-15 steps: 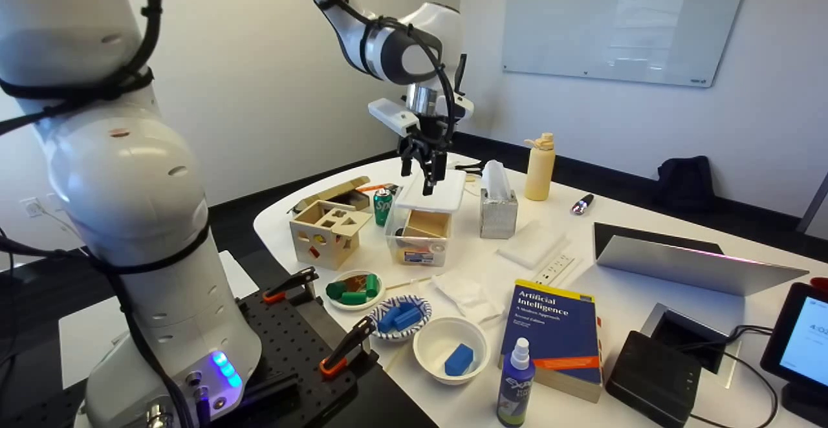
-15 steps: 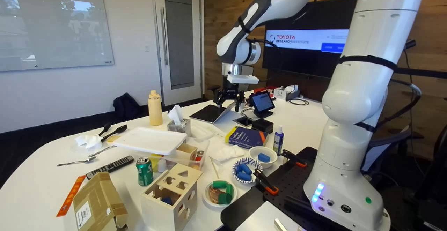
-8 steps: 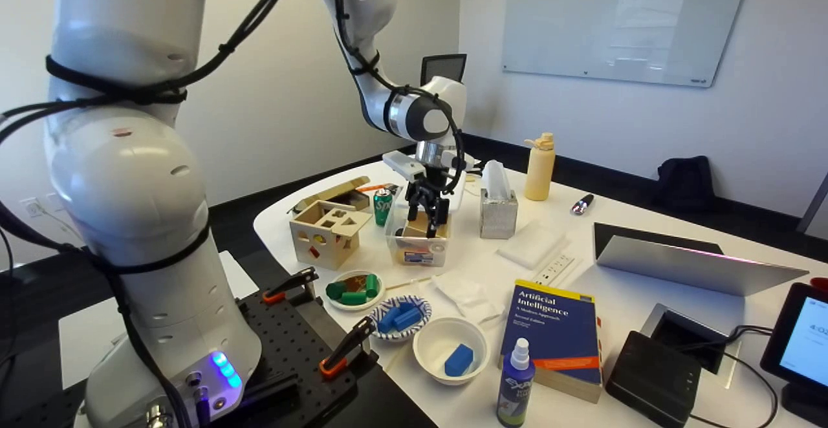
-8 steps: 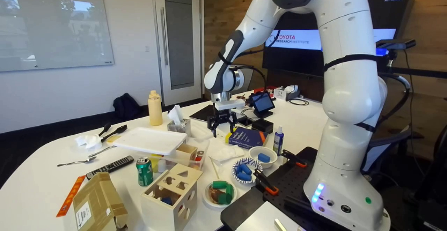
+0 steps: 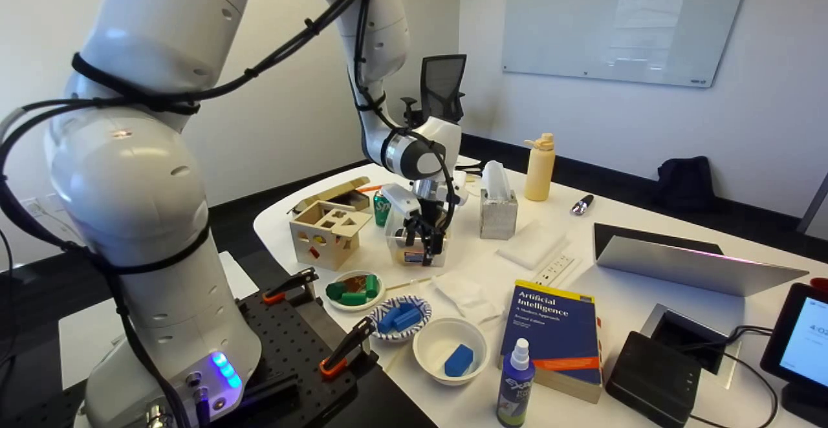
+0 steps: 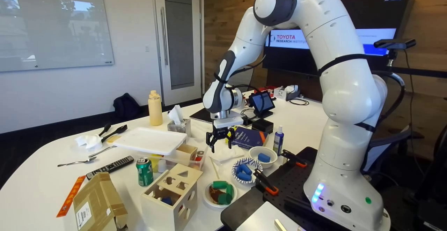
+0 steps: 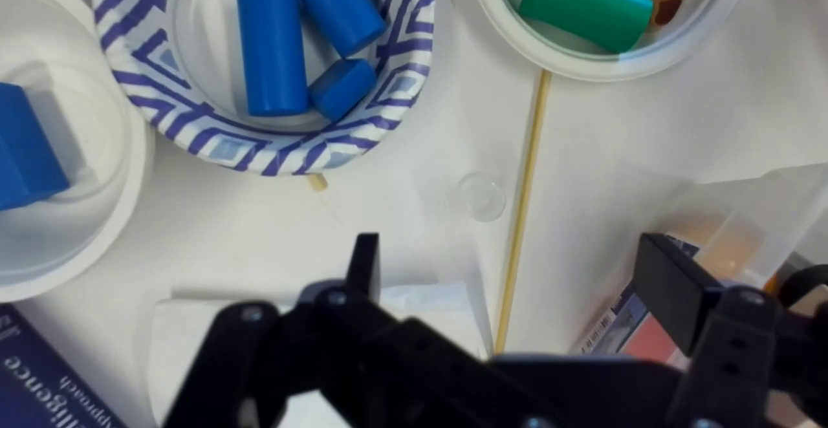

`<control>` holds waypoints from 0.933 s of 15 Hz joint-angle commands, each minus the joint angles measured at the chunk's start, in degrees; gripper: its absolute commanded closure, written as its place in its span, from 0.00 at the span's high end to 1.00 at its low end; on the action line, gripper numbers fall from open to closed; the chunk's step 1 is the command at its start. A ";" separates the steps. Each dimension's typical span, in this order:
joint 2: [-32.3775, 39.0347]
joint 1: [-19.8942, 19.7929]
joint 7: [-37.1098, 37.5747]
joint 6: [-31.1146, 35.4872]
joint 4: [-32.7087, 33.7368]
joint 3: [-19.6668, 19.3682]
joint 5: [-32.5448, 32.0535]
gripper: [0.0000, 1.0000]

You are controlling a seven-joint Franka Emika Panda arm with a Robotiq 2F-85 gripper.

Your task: Put the clear lid on the white and blue bottle.

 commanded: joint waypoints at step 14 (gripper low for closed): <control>12.44 -6.24 -8.75 11.45 4.14 5.38 1.19 1.00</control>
